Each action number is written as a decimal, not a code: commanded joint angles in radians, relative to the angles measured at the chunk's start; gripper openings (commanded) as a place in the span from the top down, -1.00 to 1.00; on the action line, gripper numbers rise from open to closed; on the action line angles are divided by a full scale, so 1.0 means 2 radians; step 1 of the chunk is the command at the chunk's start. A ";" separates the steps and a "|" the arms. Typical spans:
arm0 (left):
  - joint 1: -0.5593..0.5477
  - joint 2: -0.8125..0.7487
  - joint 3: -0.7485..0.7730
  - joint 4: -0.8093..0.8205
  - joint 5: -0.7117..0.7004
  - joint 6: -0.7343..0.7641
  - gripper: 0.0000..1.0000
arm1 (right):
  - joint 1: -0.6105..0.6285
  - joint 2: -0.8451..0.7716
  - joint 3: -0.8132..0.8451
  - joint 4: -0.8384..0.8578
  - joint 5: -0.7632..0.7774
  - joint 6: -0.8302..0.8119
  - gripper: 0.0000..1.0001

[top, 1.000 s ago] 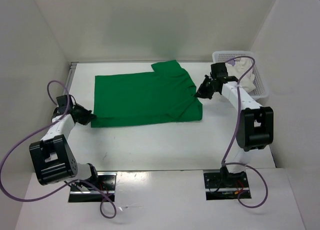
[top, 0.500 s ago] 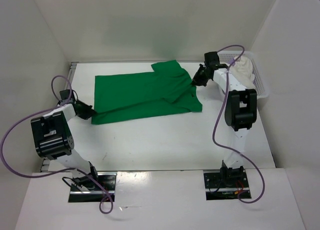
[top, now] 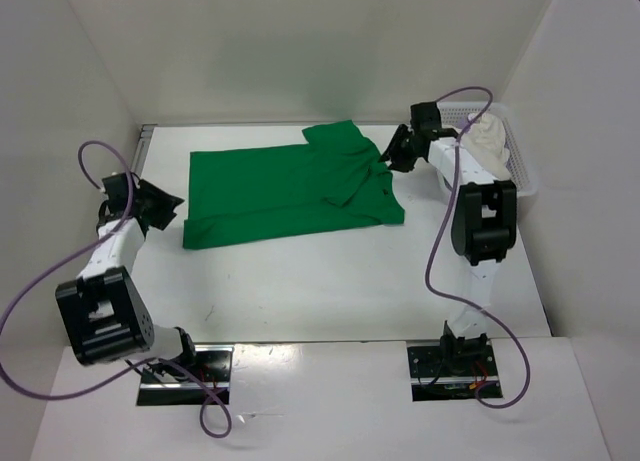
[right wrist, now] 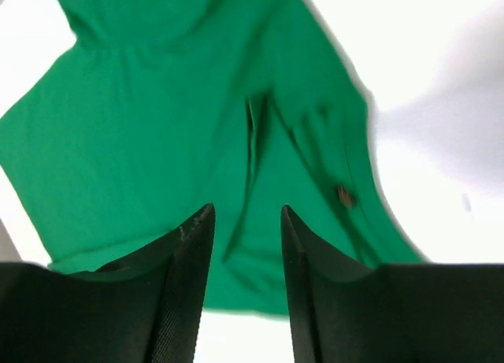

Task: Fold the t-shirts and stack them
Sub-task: Fold the flattened tshirt in 1/3 of the way, then grap the side of the flattened tshirt furthest away from the robot with both arms

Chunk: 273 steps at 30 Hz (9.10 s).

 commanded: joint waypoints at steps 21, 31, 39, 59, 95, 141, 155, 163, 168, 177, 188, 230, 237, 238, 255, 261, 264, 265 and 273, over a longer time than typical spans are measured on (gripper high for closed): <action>0.002 0.012 -0.127 0.025 0.002 -0.005 0.38 | -0.001 -0.186 -0.334 0.055 0.075 -0.015 0.12; 0.002 0.033 -0.117 0.036 -0.014 -0.016 0.95 | -0.022 -0.141 -0.319 0.085 0.075 0.012 0.43; 0.002 0.045 -0.091 0.009 -0.036 0.003 1.00 | -0.022 -0.165 -0.325 0.077 0.091 0.026 0.99; 0.024 -0.131 -0.111 -0.145 -0.008 0.026 0.10 | -0.027 -0.442 -0.457 -0.108 0.049 0.072 0.25; -0.212 0.148 0.005 0.038 0.012 0.042 0.75 | 0.114 -0.113 -0.306 0.157 -0.031 0.067 0.32; -0.282 0.114 0.033 0.014 0.003 0.023 0.75 | 0.233 -0.090 -0.227 0.099 0.008 0.025 1.00; -0.271 0.148 -0.022 -0.064 0.033 0.052 0.75 | 0.265 -0.094 -0.320 0.113 0.030 0.034 1.00; -0.289 -0.018 -0.129 -0.137 0.035 0.024 0.75 | 0.302 -0.173 -0.417 0.102 -0.006 0.045 1.00; -0.246 -0.028 -0.068 -0.137 0.027 0.045 0.61 | 0.314 -0.189 -0.390 0.065 -0.001 0.040 0.97; -0.119 0.105 0.120 -0.053 0.044 0.028 0.81 | 0.236 -0.189 -0.211 0.012 -0.011 -0.030 0.81; -0.077 0.247 0.233 -0.017 -0.103 0.026 0.21 | 0.175 -0.172 -0.174 0.028 -0.055 -0.052 0.99; -0.072 0.295 0.292 -0.004 -0.079 0.055 1.00 | 0.098 0.107 0.158 0.003 0.068 -0.063 0.36; -0.072 0.261 0.254 0.013 -0.050 0.037 1.00 | 0.084 0.299 0.463 -0.118 0.139 -0.094 0.11; -0.072 0.257 0.254 0.013 -0.044 0.037 1.00 | 0.079 0.330 0.568 -0.155 0.145 -0.099 0.05; -0.077 0.261 0.253 0.003 -0.044 0.042 1.00 | 0.064 0.391 0.541 -0.096 0.068 -0.086 -0.09; -0.086 0.261 0.258 0.003 -0.044 0.042 1.00 | 0.064 0.412 0.541 -0.087 0.057 -0.076 0.13; -0.086 0.261 0.258 -0.001 -0.040 0.046 1.00 | 0.064 0.417 0.546 -0.074 0.050 -0.062 0.18; -0.086 0.257 0.258 -0.001 -0.040 0.046 1.00 | 0.064 0.417 0.546 -0.064 0.050 -0.062 0.18; -0.086 0.257 0.253 -0.006 -0.035 0.046 1.00 | 0.055 0.426 0.558 -0.050 0.035 -0.037 0.82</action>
